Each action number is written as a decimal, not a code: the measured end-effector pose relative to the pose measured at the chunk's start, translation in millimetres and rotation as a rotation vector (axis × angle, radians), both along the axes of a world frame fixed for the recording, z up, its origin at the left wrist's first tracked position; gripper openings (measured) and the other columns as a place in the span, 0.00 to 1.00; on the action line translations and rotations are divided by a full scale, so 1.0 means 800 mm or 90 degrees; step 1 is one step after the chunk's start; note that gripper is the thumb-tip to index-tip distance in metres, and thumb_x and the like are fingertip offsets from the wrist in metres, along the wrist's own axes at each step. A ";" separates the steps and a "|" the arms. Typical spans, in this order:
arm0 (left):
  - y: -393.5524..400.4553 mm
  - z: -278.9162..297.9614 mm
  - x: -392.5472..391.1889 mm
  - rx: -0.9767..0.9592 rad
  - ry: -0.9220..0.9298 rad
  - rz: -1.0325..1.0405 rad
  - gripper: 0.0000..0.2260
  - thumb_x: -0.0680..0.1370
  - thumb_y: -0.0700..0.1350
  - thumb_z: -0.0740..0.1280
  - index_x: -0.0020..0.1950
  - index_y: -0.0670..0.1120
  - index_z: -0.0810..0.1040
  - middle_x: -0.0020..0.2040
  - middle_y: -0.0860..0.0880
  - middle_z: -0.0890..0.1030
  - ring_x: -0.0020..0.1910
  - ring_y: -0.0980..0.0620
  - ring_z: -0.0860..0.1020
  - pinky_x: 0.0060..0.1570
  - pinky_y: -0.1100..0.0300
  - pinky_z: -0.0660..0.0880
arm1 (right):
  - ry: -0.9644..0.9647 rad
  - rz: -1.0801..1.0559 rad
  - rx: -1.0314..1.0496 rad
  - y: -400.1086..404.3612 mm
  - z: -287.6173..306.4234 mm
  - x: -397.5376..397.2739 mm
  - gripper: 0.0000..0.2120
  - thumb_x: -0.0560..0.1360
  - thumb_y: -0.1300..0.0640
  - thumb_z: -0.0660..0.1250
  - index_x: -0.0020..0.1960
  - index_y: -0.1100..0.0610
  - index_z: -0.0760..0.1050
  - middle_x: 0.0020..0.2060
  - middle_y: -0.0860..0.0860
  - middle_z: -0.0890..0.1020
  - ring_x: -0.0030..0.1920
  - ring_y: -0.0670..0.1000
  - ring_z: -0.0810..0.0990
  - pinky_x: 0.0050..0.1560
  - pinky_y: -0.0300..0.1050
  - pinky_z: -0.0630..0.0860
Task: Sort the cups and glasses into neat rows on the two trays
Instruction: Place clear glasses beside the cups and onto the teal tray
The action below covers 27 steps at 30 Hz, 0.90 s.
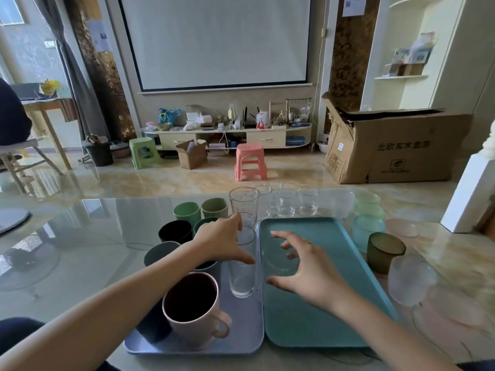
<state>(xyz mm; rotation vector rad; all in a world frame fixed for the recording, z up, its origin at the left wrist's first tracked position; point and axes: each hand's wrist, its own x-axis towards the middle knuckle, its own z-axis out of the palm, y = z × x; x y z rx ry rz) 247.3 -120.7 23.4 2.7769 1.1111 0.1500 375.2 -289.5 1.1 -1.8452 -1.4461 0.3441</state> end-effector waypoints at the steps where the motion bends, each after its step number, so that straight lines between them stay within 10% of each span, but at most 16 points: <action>1: -0.001 -0.001 0.000 0.010 0.006 -0.004 0.35 0.58 0.67 0.74 0.56 0.50 0.67 0.48 0.54 0.80 0.45 0.50 0.78 0.43 0.55 0.74 | 0.003 0.002 -0.001 0.001 0.000 -0.002 0.39 0.63 0.50 0.79 0.69 0.41 0.64 0.60 0.49 0.74 0.54 0.44 0.74 0.52 0.34 0.67; 9: -0.007 -0.005 -0.006 0.006 0.061 -0.016 0.35 0.62 0.67 0.72 0.59 0.48 0.66 0.46 0.53 0.73 0.42 0.49 0.73 0.40 0.56 0.70 | -0.012 -0.003 -0.027 0.014 0.004 -0.011 0.40 0.62 0.51 0.80 0.70 0.44 0.65 0.60 0.51 0.75 0.52 0.43 0.72 0.55 0.39 0.71; 16: 0.008 0.010 -0.037 -0.216 0.021 -0.121 0.47 0.65 0.56 0.77 0.76 0.50 0.53 0.73 0.49 0.62 0.70 0.51 0.65 0.70 0.57 0.63 | -0.005 -0.028 -0.041 0.012 0.011 -0.007 0.39 0.60 0.48 0.80 0.67 0.42 0.67 0.55 0.50 0.76 0.51 0.47 0.76 0.52 0.41 0.73; 23: 0.015 0.020 -0.117 0.016 -0.084 -0.134 0.16 0.62 0.63 0.66 0.45 0.57 0.71 0.45 0.58 0.73 0.45 0.55 0.72 0.47 0.52 0.76 | 0.041 -0.070 -0.018 -0.001 0.025 -0.012 0.37 0.60 0.48 0.80 0.63 0.46 0.65 0.51 0.48 0.75 0.47 0.51 0.79 0.48 0.45 0.75; 27: -0.001 0.005 -0.130 0.071 0.054 -0.160 0.13 0.69 0.59 0.69 0.48 0.54 0.77 0.42 0.59 0.75 0.43 0.57 0.74 0.45 0.58 0.72 | 0.068 -0.047 -0.023 -0.001 0.022 -0.027 0.36 0.58 0.48 0.81 0.59 0.47 0.64 0.50 0.48 0.77 0.46 0.50 0.80 0.46 0.44 0.75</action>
